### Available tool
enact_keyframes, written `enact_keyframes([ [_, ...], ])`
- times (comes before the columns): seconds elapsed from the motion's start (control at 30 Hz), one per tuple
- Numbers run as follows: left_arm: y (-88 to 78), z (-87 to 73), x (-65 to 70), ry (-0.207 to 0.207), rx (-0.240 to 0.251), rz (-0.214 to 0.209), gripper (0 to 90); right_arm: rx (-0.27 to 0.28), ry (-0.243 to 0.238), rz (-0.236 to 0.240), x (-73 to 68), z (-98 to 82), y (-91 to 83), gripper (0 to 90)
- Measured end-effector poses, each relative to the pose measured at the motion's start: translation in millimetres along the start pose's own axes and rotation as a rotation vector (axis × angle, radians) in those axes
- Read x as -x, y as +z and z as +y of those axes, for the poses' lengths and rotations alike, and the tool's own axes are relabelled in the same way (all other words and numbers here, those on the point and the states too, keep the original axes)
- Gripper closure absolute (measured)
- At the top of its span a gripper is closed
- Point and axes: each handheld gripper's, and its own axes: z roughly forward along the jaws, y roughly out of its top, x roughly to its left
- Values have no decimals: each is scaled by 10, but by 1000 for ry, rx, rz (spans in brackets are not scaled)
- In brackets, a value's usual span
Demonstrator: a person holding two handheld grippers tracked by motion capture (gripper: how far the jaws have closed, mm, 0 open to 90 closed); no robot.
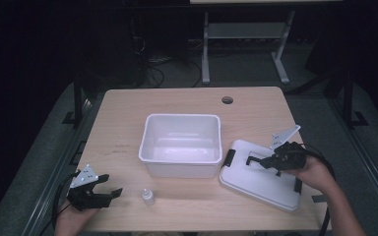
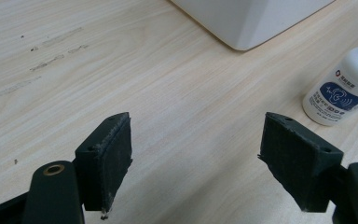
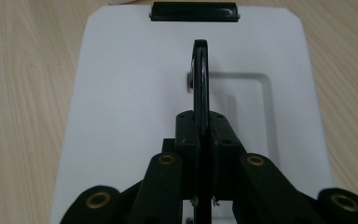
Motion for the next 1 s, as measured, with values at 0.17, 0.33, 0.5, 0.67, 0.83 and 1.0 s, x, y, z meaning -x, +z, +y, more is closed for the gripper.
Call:
enact_keyframes([
  [0.17,10,3,10,1,-3,-3,246,12,9,-2,-13,-25,8,833],
  [0.33,28,7,23,3,-9,-5,246,34,14,6,-51,-30,-9,796],
  [0.5,26,10,29,8,-8,-9,246,39,21,7,-125,-22,-5,734],
  [0.67,23,9,32,8,-6,-9,246,45,15,-3,-211,-17,-12,659],
  [0.83,29,14,39,12,-11,-10,246,66,9,-29,-309,-17,-54,601],
  [1.0,33,23,46,16,-12,-12,246,101,-14,-60,-418,-21,-113,573],
])
